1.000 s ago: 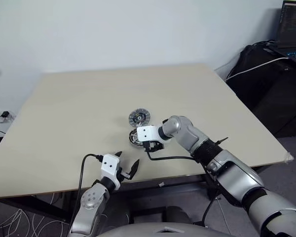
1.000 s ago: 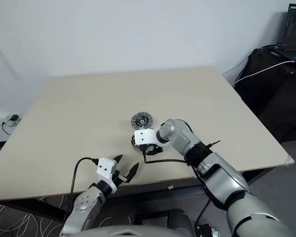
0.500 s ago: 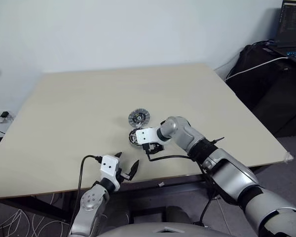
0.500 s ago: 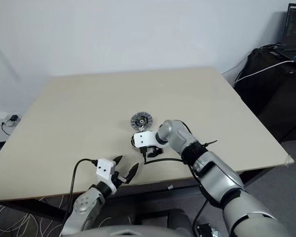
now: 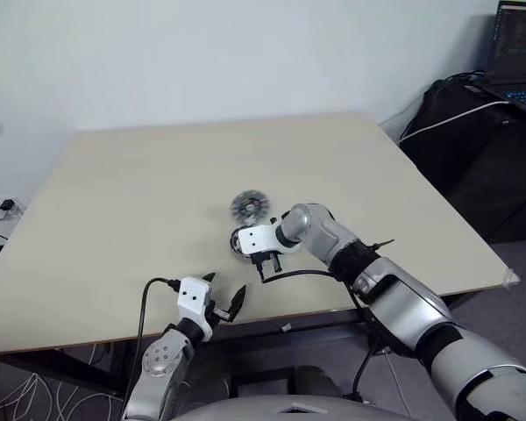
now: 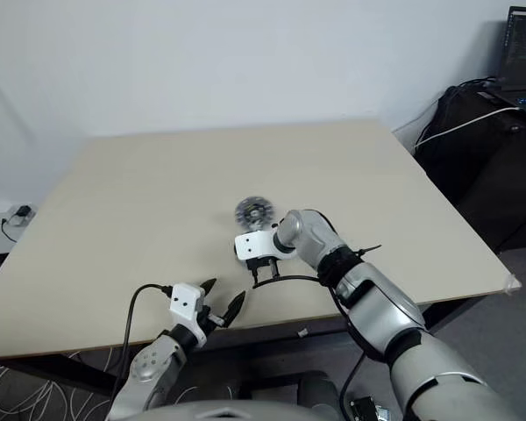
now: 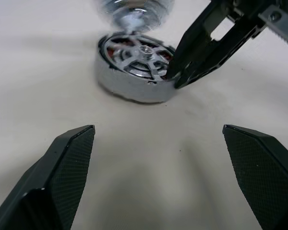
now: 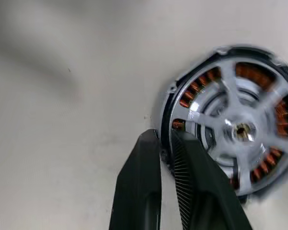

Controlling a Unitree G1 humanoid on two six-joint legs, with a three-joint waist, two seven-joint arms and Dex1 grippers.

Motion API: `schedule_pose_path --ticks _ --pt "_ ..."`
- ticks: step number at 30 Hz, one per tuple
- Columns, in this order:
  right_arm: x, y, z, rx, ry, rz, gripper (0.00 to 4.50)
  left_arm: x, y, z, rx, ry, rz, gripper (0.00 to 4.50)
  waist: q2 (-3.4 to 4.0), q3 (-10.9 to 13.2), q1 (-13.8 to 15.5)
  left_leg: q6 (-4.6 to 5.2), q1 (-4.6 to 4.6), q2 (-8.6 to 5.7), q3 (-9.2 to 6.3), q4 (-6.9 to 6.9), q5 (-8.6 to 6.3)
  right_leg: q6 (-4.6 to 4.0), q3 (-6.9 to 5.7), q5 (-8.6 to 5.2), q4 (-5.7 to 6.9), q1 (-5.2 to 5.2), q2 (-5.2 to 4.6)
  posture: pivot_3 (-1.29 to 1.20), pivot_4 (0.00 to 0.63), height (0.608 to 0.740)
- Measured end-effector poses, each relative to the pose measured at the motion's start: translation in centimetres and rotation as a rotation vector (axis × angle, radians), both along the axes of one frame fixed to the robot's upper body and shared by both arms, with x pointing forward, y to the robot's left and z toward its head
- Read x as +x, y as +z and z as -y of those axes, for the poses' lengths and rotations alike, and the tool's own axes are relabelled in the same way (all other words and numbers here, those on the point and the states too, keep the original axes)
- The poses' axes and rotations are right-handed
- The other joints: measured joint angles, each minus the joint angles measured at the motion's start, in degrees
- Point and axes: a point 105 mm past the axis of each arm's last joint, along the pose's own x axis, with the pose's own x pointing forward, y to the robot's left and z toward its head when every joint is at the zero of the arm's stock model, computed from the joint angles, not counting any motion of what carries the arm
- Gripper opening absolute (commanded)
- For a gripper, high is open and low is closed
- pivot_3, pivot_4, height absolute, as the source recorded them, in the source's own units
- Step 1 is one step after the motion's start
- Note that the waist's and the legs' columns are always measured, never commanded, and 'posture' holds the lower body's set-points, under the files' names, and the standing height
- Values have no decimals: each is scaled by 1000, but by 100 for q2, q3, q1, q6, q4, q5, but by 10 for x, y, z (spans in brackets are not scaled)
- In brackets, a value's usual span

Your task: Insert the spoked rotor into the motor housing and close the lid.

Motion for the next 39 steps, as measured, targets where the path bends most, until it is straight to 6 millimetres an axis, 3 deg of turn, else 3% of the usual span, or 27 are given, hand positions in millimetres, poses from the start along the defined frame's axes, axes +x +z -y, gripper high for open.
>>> schedule_pose_path --ticks 6,11,15,23,30,39 --pt "0 0 0 21 -26 -7 118 0 0 0 -3 1 1 4500 0 0 1 5 1 -1 0 0 5 -1 0 1 3 0 0 0 0 740" --pt "0 0 6 120 -169 -56 118 1 1 1 -4 0 1 4500 1 1 20 5 -3 -2 0 1 5 -1 2 1 4 -4 -1 0 0 740" --pt "-4 13 20 181 -303 -117 118 2 0 1 -5 0 -6 4500 0 2 73 9 -22 -4 -3 0 6 16 0 11 2 -20 -3 0 0 740" --pt "-36 34 48 224 -517 -303 118 4 0 3 -9 -8 -8 4500 -3 4 78 13 -28 -1 -3 -1 1 -6 -3 -7 -4 -24 -5 0 0 740" --pt "-49 52 34 345 -713 -457 118 2 -2 4 -10 -19 -24 4500 -5 5 82 3 -28 1 -3 6 -4 23 -5 -21 -4 -21 -7 0 0 740" --pt "-60 45 22 322 -834 -582 118 3 -3 4 -11 -17 -32 4500 -6 6 77 -3 -31 -3 -3 5 -8 -3 -5 -3 -5 -23 -12 0 0 740"
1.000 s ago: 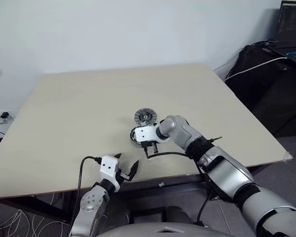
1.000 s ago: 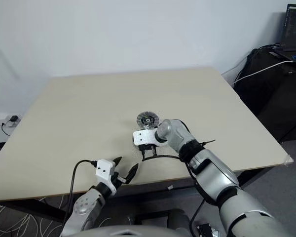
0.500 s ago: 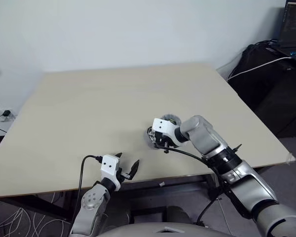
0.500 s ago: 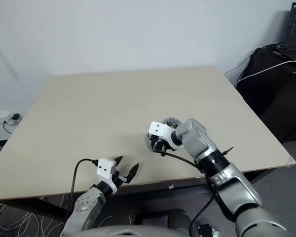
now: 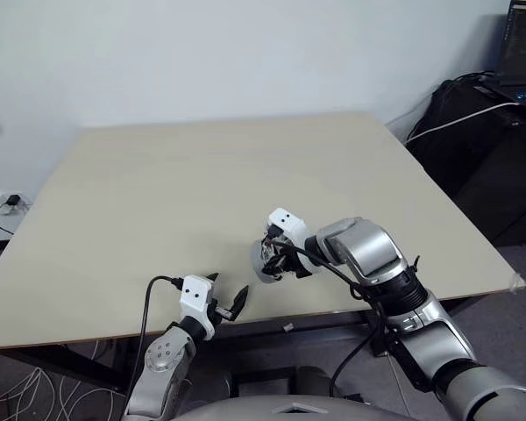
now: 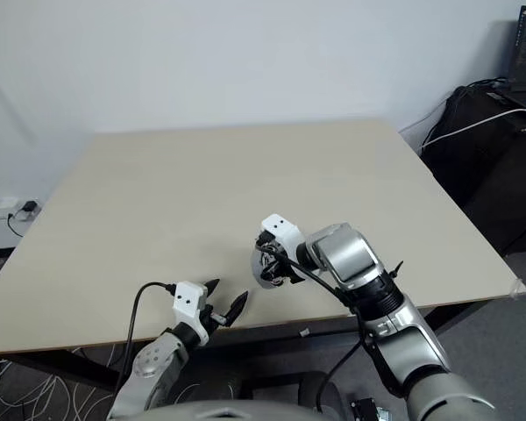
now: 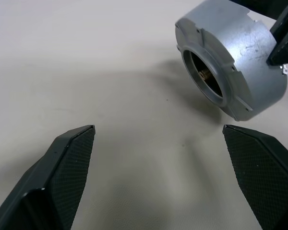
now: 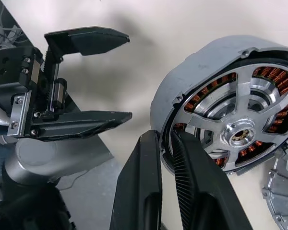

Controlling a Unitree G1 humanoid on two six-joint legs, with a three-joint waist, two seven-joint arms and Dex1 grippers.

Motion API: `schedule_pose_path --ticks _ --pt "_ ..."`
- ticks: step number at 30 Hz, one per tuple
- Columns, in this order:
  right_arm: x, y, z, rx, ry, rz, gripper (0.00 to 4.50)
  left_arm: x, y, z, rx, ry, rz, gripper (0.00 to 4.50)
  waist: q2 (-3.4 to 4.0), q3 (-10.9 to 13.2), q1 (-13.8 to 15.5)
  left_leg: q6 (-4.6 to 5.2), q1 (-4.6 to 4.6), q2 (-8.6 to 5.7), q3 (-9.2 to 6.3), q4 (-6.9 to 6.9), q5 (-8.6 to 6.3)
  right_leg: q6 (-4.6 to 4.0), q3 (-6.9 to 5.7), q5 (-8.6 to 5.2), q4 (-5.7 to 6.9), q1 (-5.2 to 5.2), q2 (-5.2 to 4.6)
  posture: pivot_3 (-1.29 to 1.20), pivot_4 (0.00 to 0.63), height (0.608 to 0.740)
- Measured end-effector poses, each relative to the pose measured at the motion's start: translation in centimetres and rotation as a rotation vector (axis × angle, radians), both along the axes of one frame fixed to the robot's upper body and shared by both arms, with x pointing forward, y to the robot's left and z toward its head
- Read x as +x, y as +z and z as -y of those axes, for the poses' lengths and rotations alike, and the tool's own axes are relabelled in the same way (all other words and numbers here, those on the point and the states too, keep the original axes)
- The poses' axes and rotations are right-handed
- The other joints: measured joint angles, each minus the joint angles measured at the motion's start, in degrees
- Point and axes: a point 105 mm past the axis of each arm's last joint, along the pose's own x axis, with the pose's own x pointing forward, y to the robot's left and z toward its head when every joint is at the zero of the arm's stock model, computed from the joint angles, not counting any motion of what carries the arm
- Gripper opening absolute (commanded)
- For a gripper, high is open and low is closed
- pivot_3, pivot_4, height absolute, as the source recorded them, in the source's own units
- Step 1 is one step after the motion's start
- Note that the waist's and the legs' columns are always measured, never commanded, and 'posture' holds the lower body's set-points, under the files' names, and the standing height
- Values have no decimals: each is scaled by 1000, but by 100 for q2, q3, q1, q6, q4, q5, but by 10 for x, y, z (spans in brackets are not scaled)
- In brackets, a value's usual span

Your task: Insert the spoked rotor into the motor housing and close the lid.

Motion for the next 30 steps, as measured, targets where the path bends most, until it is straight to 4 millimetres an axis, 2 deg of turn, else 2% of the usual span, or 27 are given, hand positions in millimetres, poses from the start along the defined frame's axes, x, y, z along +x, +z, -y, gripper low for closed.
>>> schedule_pose_path --ticks 7,18,20,22,23,24,30 --pt "5 -4 -10 -7 -42 -24 118 0 -1 1 -4 2 -11 4500 0 0 -12 8 0 2 1 0 5 4 0 1 0 0 4 0 0 740" --pt "26 -19 -32 32 -155 -54 118 0 -2 1 -4 1 -14 4500 2 -2 -21 7 3 1 1 2 5 21 0 13 1 4 6 0 0 740" --pt "29 -20 -36 28 -163 -51 826 0 -2 1 -4 1 -14 4500 2 -2 -22 4 4 1 1 2 6 20 0 13 1 5 6 0 0 740" --pt "32 -22 -37 26 -180 -43 1262 -1 -2 1 -4 3 -14 4500 3 -3 -21 -3 4 1 1 2 4 19 0 12 1 6 6 0 0 740" --pt "32 -24 -38 25 -187 -48 1692 -1 -2 0 -4 3 -15 4500 3 -2 -26 -4 4 1 2 2 3 19 0 12 1 5 6 0 0 740" --pt "32 -24 -39 29 -189 -50 1907 -1 -2 0 -4 4 -15 4500 3 -2 -34 -2 4 1 2 2 4 20 1 13 1 4 7 0 0 740" --pt "35 -9 -60 127 -210 -54 3847 -1 -2 0 -3 4 -15 4500 5 -3 -102 6 4 3 1 -10 9 23 1 17 3 -4 10 0 0 740"
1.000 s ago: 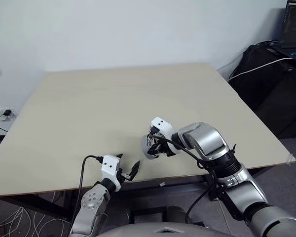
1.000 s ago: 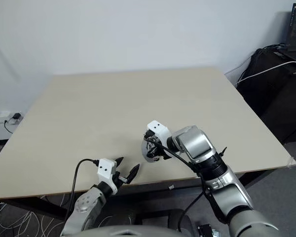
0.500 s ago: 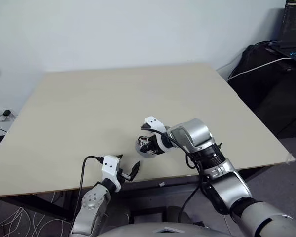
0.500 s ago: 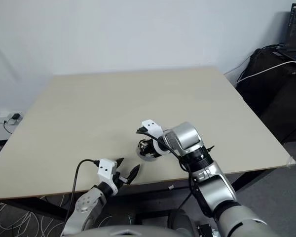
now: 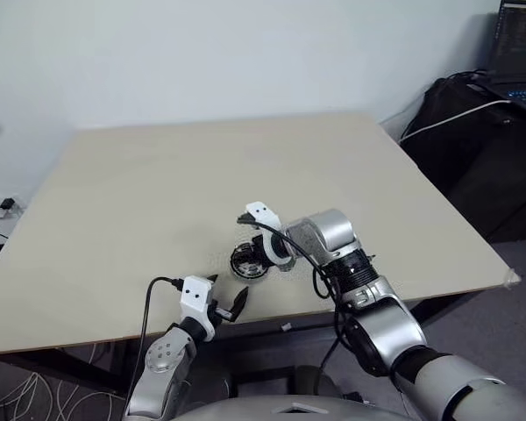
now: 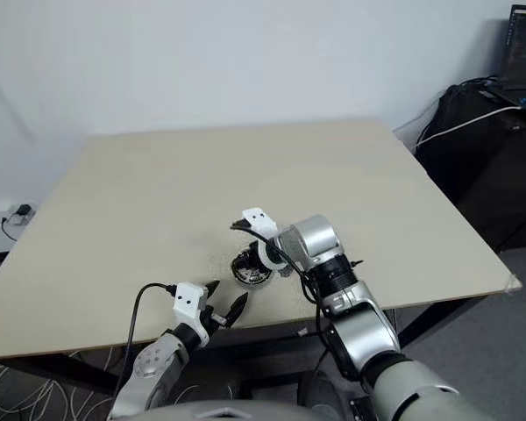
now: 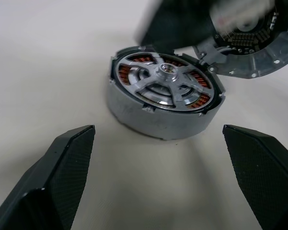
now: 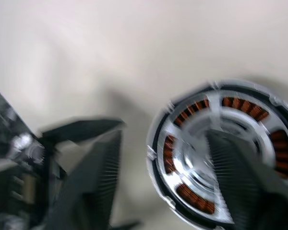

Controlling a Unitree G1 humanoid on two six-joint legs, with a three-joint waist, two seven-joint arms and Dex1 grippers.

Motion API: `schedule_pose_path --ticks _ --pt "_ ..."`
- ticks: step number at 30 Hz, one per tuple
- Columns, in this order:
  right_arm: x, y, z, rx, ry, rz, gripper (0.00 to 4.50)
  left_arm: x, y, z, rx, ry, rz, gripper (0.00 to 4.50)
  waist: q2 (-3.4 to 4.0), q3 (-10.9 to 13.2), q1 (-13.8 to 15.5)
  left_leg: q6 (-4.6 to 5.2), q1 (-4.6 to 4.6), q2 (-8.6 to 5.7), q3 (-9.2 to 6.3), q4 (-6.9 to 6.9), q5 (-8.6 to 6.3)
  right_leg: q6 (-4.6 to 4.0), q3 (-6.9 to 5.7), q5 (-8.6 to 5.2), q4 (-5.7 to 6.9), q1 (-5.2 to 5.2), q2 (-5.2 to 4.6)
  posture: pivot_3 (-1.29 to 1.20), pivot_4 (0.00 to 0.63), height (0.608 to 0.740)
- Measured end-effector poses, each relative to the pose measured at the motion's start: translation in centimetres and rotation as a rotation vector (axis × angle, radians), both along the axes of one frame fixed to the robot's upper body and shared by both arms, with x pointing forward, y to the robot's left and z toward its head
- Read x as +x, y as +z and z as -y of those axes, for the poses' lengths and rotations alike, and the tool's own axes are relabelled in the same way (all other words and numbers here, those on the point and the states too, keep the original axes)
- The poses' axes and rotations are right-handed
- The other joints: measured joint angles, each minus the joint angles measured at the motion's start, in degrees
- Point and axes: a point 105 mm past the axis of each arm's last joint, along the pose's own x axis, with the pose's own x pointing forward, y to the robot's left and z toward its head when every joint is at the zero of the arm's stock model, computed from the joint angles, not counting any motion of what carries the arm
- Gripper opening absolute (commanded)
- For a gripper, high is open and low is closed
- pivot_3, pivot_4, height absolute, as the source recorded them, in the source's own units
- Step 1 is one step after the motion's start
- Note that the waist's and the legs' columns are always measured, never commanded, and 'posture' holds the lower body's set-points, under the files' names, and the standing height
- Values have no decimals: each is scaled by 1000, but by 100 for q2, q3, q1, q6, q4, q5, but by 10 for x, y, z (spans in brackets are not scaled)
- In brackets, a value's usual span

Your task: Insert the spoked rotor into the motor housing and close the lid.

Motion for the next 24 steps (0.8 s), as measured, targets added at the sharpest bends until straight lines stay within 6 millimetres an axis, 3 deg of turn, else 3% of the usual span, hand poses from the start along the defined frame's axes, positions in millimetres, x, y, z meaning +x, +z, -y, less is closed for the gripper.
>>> schedule_pose_path --ticks 5,8,11,14,18,24 --pt "10 26 -18 154 -60 12 3847 0 0 0 1 -1 0 4500 1 0 -10 -1 0 -1 -1 -4 -1 0 0 0 0 -1 -1 0 0 740" --pt "18 41 -20 234 -99 62 3214 0 0 -1 3 -1 0 4500 1 1 1 -1 0 -3 -1 -5 -1 0 -1 0 -2 1 -4 0 0 740" --pt "40 70 -10 265 -182 298 2225 0 0 -1 6 -2 -1 4500 5 3 -22 -13 -2 -2 0 -6 -7 4 0 -3 -3 -3 -2 0 0 740" --pt "55 87 18 129 -220 634 1284 -1 -1 -1 5 -1 -1 4500 -1 -1 4 -7 -2 -6 -1 -7 -7 30 -3 -20 -8 2 -6 0 0 740" --pt "53 65 74 -89 -294 830 12 -4 -2 -3 9 3 -8 4500 -4 -3 19 6 -3 -6 3 -8 -3 22 4 -22 -12 2 -8 0 0 740" --pt "25 38 128 -246 -378 910 12 -6 0 -4 15 -8 7 4500 -2 0 34 10 -2 3 6 -4 0 2 5 -42 -9 19 -3 0 0 740"
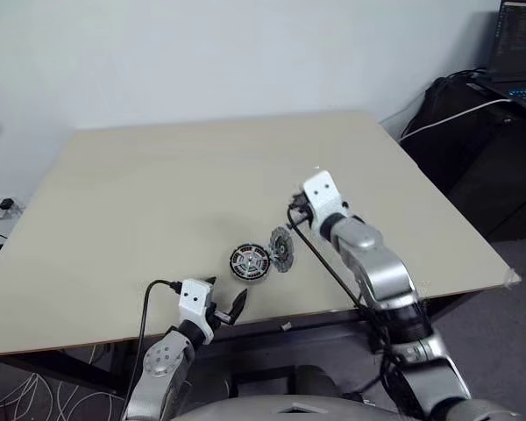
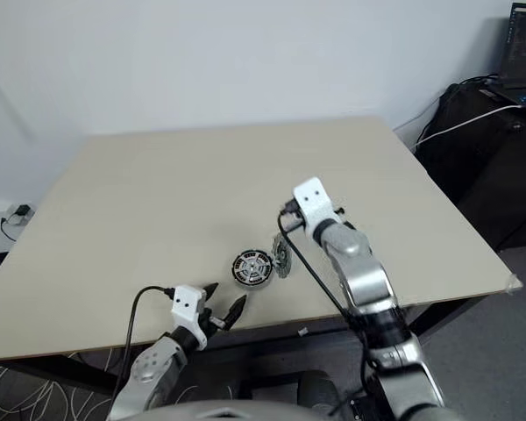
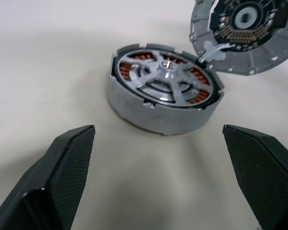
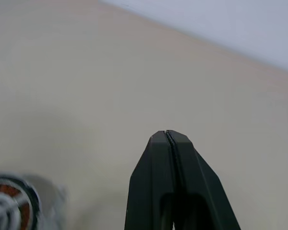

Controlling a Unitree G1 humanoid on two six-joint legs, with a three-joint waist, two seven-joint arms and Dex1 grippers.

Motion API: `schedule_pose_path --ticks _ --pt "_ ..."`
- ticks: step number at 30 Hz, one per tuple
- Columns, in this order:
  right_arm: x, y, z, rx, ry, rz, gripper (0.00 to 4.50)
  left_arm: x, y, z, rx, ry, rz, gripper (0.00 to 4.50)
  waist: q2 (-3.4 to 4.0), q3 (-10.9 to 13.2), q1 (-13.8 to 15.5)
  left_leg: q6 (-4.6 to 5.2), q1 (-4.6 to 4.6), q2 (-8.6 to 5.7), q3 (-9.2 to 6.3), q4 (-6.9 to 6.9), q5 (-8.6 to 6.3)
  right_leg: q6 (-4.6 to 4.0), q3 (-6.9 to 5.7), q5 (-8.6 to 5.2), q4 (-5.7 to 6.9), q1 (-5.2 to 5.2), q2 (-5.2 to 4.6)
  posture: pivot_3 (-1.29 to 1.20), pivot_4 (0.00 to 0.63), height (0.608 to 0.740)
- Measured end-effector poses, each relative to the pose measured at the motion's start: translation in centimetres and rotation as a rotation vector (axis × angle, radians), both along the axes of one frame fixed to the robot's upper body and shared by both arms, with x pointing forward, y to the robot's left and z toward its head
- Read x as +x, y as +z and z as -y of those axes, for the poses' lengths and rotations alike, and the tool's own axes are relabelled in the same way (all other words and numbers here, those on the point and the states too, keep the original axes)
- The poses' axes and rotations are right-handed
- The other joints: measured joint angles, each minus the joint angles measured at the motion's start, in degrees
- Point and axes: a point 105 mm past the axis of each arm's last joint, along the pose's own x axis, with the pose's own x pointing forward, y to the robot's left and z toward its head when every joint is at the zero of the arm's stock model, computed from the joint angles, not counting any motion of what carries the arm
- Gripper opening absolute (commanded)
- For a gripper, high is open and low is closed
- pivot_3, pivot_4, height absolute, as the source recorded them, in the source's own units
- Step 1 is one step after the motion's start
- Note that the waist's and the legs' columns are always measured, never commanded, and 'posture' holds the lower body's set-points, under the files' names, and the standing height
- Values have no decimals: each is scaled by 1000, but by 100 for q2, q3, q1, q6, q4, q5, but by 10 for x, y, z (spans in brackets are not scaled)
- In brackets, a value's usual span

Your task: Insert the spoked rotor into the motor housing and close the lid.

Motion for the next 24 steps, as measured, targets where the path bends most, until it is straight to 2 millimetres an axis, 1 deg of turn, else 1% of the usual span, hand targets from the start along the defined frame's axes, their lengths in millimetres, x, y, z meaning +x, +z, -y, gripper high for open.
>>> schedule_pose_path --ticks 2,4,7,10,13,16,20,24 --pt "-10 -6 15 -24 -33 3 12 -1 0 -1 5 -10 2 4500 -2 2 19 -1 3 0 0 7 -1 3 -3 -1 -1 -3 -1 0 0 740" --pt "-21 -14 28 -66 -25 -1 12 -1 1 0 4 -20 6 4500 -9 6 38 -7 3 -2 2 14 -6 8 -2 1 -4 1 -4 0 0 740" --pt "-40 -24 36 -113 51 -33 12 0 2 0 5 -30 6 4500 -17 12 51 -6 3 -1 2 17 -7 10 -2 2 -5 1 -3 0 0 740" --pt "-51 -30 38 -149 124 -59 12 1 3 2 2 -45 9 4500 -27 19 50 -6 5 3 3 17 -7 10 -3 2 -4 2 -1 0 0 740" --pt "-56 -32 29 -132 186 -64 12 2 4 3 1 -51 9 4500 -41 28 55 -5 5 6 2 17 -7 10 -4 2 -3 3 1 0 0 740" --pt "-58 -33 16 -77 229 -58 12 3 4 3 1 -52 10 4500 -56 37 70 -4 5 5 3 18 -6 11 -4 2 -5 4 -1 0 0 740" --pt "-53 -39 2 -28 248 -68 12 3 4 3 2 -52 11 4500 -71 47 80 -4 4 4 3 19 -6 13 -3 4 -6 4 -2 0 0 740" --pt "-47 -39 -11 -11 281 -68 12 3 4 3 2 -50 11 4500 -71 48 86 -4 4 4 1 18 -6 13 -4 5 -6 3 -2 0 0 740"
